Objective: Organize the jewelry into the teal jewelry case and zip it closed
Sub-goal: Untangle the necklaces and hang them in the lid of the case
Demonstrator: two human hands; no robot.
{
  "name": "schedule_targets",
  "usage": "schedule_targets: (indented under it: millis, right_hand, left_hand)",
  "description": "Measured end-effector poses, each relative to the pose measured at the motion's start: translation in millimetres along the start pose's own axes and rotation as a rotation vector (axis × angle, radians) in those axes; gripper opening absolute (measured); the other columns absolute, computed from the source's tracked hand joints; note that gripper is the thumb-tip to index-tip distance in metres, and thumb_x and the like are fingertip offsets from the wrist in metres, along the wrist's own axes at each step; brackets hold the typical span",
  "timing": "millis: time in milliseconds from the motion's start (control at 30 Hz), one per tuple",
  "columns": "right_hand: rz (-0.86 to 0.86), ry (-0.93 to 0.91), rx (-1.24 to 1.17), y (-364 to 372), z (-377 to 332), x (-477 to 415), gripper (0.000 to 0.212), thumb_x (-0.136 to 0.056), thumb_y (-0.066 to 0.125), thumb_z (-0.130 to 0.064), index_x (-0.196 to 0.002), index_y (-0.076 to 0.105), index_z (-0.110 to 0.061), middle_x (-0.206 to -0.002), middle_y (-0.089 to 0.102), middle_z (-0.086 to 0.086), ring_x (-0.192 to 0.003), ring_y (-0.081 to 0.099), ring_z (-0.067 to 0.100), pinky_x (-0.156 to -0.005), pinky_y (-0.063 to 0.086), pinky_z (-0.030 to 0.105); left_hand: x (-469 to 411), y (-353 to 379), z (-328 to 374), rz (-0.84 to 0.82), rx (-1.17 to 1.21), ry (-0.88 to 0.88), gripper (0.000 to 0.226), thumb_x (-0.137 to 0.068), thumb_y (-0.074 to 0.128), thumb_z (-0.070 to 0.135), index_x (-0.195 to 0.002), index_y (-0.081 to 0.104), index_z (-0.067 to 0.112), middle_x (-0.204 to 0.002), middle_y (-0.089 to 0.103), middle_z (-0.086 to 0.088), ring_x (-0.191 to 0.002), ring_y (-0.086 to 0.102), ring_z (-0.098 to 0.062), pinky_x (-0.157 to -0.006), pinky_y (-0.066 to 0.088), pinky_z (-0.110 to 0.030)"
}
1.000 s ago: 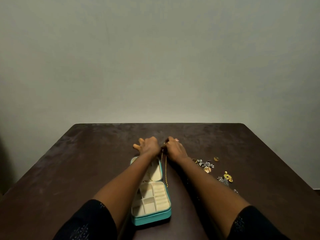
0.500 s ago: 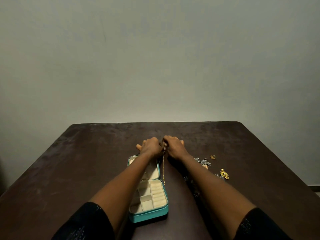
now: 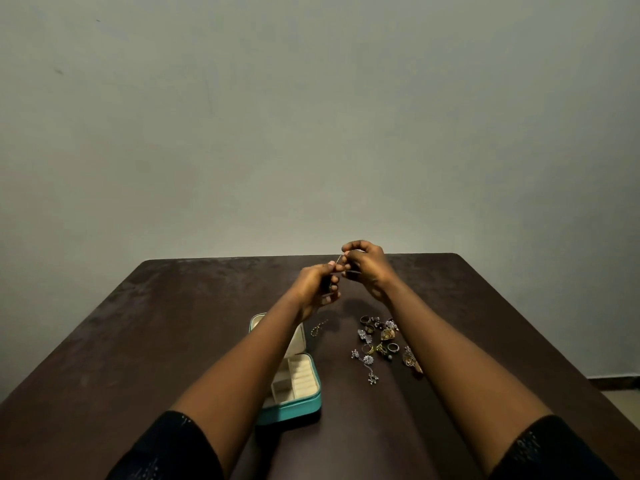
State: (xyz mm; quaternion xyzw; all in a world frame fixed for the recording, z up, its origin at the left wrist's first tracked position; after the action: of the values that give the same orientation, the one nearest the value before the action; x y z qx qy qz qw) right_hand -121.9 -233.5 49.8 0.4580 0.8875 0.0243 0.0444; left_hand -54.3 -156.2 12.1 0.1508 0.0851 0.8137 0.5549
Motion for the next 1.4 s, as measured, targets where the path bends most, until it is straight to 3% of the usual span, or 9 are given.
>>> schedule_targets:
  millis: [167,267,400,567,700,900,1167,1300,1400]
  right_hand:
    - [-0.012,-0.037,0.007,0,-29,15,0.02,-0.09,0.044,0.002,-0.081,0.056,-0.011,-0.068,0.055,0.005,-0.05,0.044,0.008,-0.041,0.031,0.016]
    - [-0.042,-0.047,-0.022,5,-44,27,0.017,-0.09,0.048,0.002,-0.081,0.057,-0.009,-0.07,0.059,0.007,-0.046,0.044,0.006,-0.039,0.027,0.015]
    - [-0.072,-0.04,-0.046,10,-59,44,0.012,-0.084,0.059,0.003,-0.081,0.059,-0.008,-0.075,0.063,0.008,-0.054,0.042,0.01,-0.039,0.025,0.015]
    - [-0.065,-0.012,-0.07,13,-65,62,0.015,-0.082,0.062,0.004,-0.08,0.058,-0.01,-0.078,0.066,0.009,-0.045,0.042,0.006,-0.038,0.023,0.015]
    - [-0.033,0.0,-0.062,10,-69,72,0.017,-0.08,0.065,0.002,-0.08,0.058,-0.013,-0.082,0.066,0.009,-0.044,0.041,0.006,-0.038,0.021,0.014]
    - [-0.026,0.045,-0.026,2,-69,87,0.014,-0.083,0.062,-0.001,-0.082,0.058,-0.015,-0.081,0.069,0.004,-0.043,0.036,0.005,-0.038,0.02,0.014]
    - [-0.11,0.079,0.133,-5,-56,92,0.012,-0.09,0.054,-0.003,-0.093,0.057,-0.014,-0.09,0.072,0.003,-0.037,0.035,0.004,-0.037,0.02,0.014]
    - [-0.113,0.078,0.117,-7,-53,93,0.017,-0.091,0.049,0.001,-0.088,0.054,-0.015,-0.085,0.069,0.003,-0.035,0.036,0.003,-0.038,0.02,0.013]
    - [-0.03,0.103,0.063,-18,-43,90,0.019,-0.091,0.047,0.003,-0.084,0.052,-0.014,-0.082,0.067,0.004,-0.032,0.035,0.002,-0.036,0.02,0.011]
  left_hand:
    - [18,21,-18,-0.127,0.141,-0.224,0.054,-0.099,0.024,0.048,-0.088,0.057,0.007,-0.055,0.058,-0.001,-0.039,0.048,-0.004,-0.036,0.033,-0.012]
    - [31,36,-31,-0.229,0.156,-0.327,0.072,-0.095,0.017,0.059,-0.095,0.06,0.002,-0.072,0.071,-0.01,-0.046,0.06,-0.01,-0.038,0.039,-0.012]
    - [46,48,-40,-0.327,0.137,-0.363,0.087,-0.088,0.006,0.068,-0.112,0.058,0.003,-0.098,0.072,-0.014,-0.075,0.071,-0.019,-0.065,0.054,-0.03]
    - [59,47,-43,-0.309,0.177,-0.353,0.092,-0.086,0.004,0.071,-0.144,0.028,0.004,-0.117,0.059,-0.014,-0.13,0.044,-0.033,-0.099,0.029,-0.064]
    - [58,34,-40,-0.16,0.304,-0.297,0.082,-0.089,0.01,0.069,-0.143,0.029,0.01,-0.113,0.06,-0.014,-0.133,0.04,-0.036,-0.104,0.017,-0.07]
    - [58,15,-26,-0.005,0.443,-0.121,0.068,-0.094,0.013,0.062,-0.136,0.043,0.018,-0.142,0.048,-0.005,-0.133,0.041,-0.031,-0.104,0.006,-0.073]
    - [76,27,-16,-0.15,0.272,-0.028,0.061,-0.092,0.02,0.062,-0.108,0.066,0.024,-0.11,0.069,0.005,-0.127,0.046,-0.021,-0.101,-0.012,-0.073]
    - [84,28,-18,-0.148,0.199,-0.037,0.061,-0.093,0.03,0.057,-0.083,0.075,0.018,-0.076,0.071,0.002,-0.092,0.059,-0.015,-0.103,0.015,-0.058]
    - [90,27,-13,-0.15,0.255,-0.016,0.056,-0.093,0.037,0.049,-0.065,0.071,0.015,-0.064,0.066,-0.001,-0.082,0.058,-0.016,-0.077,0.037,-0.036]
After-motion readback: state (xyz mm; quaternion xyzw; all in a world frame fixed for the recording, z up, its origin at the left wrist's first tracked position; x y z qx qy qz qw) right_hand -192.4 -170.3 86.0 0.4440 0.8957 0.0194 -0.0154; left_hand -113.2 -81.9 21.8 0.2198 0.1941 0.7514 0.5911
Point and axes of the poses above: each hand's wrist, its own x-axis away from the middle knuckle, its own y-axis out of the palm, z = x × y, the point moved 10 cm from there along -x, towards the middle knuckle
